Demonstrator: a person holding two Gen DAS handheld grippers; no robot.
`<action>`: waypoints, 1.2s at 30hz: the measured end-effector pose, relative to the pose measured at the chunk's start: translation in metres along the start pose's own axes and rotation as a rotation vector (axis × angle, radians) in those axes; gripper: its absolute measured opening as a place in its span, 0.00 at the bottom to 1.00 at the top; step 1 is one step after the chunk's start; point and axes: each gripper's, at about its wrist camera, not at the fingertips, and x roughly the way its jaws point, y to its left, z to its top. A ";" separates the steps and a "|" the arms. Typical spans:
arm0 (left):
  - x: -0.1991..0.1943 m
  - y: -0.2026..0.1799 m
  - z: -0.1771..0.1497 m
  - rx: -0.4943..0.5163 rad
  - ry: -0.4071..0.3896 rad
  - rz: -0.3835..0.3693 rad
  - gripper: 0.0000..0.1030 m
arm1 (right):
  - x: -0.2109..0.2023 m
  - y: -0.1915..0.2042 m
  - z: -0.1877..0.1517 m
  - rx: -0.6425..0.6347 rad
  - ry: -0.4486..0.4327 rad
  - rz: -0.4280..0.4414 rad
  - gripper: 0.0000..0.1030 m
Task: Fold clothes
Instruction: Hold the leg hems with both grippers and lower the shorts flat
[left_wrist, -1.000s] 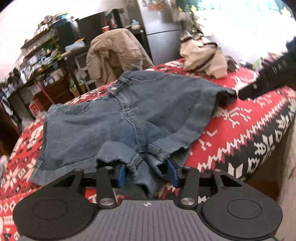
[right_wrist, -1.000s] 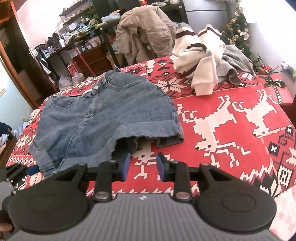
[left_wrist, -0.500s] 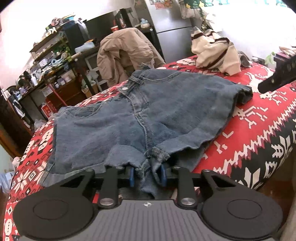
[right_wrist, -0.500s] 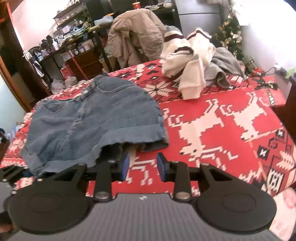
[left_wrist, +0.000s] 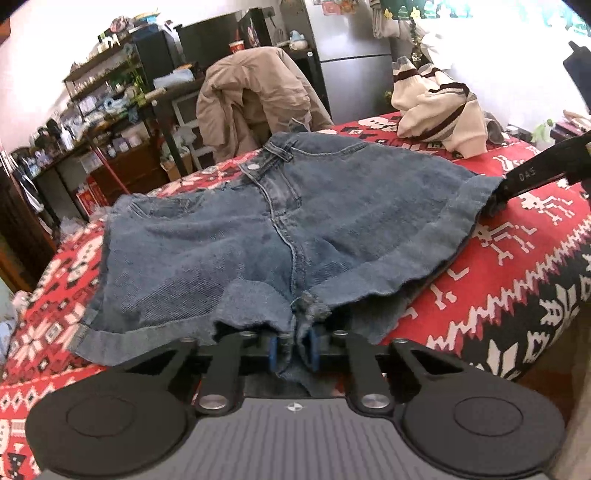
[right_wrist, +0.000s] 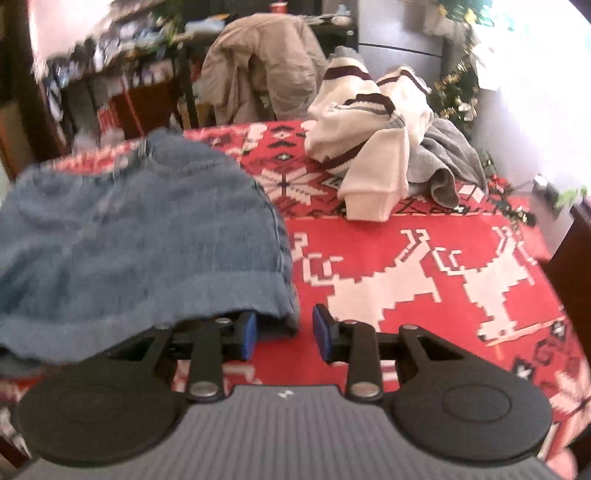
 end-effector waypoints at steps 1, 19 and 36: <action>-0.001 0.002 0.001 -0.010 0.005 -0.015 0.11 | 0.000 0.000 0.001 0.003 -0.003 -0.009 0.08; -0.014 0.004 0.001 -0.068 0.137 -0.233 0.28 | -0.034 -0.022 -0.003 -0.023 0.040 -0.140 0.09; -0.049 0.059 -0.001 -0.136 0.132 -0.271 0.50 | -0.070 -0.029 0.007 0.071 -0.025 -0.031 0.22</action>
